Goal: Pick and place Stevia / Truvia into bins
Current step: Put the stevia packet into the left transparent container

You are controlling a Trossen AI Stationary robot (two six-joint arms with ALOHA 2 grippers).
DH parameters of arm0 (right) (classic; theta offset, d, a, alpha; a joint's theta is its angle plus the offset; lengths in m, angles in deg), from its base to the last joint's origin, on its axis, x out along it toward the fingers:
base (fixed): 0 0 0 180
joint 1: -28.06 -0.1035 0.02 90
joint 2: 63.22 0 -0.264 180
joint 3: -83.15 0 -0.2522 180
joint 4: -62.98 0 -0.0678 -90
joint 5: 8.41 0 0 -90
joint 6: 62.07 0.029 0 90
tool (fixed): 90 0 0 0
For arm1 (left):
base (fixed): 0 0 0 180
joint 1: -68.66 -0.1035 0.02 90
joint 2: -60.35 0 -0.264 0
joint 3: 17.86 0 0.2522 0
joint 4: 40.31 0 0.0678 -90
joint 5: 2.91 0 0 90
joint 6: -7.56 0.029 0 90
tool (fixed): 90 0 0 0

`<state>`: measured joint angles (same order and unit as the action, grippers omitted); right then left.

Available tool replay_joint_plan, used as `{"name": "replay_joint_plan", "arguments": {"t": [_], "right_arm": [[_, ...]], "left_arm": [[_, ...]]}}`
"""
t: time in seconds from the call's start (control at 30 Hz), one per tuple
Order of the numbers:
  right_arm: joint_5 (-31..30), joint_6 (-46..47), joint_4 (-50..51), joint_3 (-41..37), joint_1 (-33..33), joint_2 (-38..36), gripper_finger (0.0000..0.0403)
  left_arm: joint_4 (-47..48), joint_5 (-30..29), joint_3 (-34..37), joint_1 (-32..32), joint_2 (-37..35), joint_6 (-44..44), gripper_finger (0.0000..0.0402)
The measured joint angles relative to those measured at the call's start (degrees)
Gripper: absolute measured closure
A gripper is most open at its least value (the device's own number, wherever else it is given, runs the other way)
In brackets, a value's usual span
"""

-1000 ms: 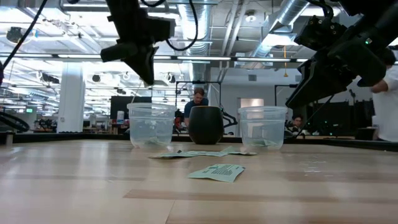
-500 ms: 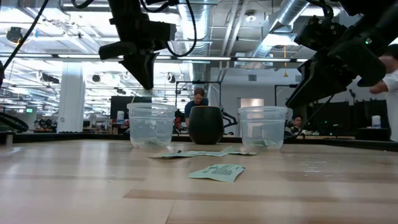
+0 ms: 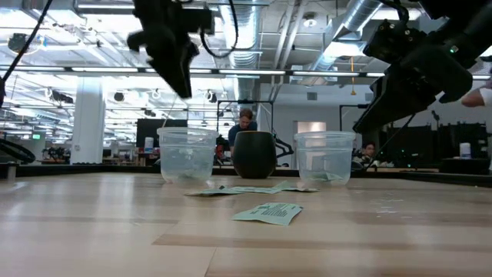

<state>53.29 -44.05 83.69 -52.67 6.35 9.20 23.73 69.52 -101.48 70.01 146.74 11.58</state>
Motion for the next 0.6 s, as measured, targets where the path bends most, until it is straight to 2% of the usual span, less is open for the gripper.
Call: {"name": "replay_joint_plan", "arguments": {"t": [0.1, 0.27, 0.43, 0.6], "right_arm": [[0.0, 0.0, -1.0, 0.0, 0.0, 0.0, 0.0316], [0.0, 0.0, -6.5, 0.0, 0.1, 0.0, 0.0316], [-0.1, 0.0, -8.8, 0.0, 0.2, 0.0, 0.0316], [-0.1, 0.0, -9.8, 0.0, 1.5, 0.0, 0.0316]], "left_arm": [[-0.4, 2.4, 0.0, 0.6, -3.9, -3.2, 0.0298], [-7.8, 0.5, 2.5, 3.9, -12.2, -7.1, 0.0298], [-21.1, -0.2, 11.1, 8.1, -21.5, -9.2, 0.0298], [-33.4, -3.5, 22.5, 11.1, -28.3, -11.3, 0.0299]]}}
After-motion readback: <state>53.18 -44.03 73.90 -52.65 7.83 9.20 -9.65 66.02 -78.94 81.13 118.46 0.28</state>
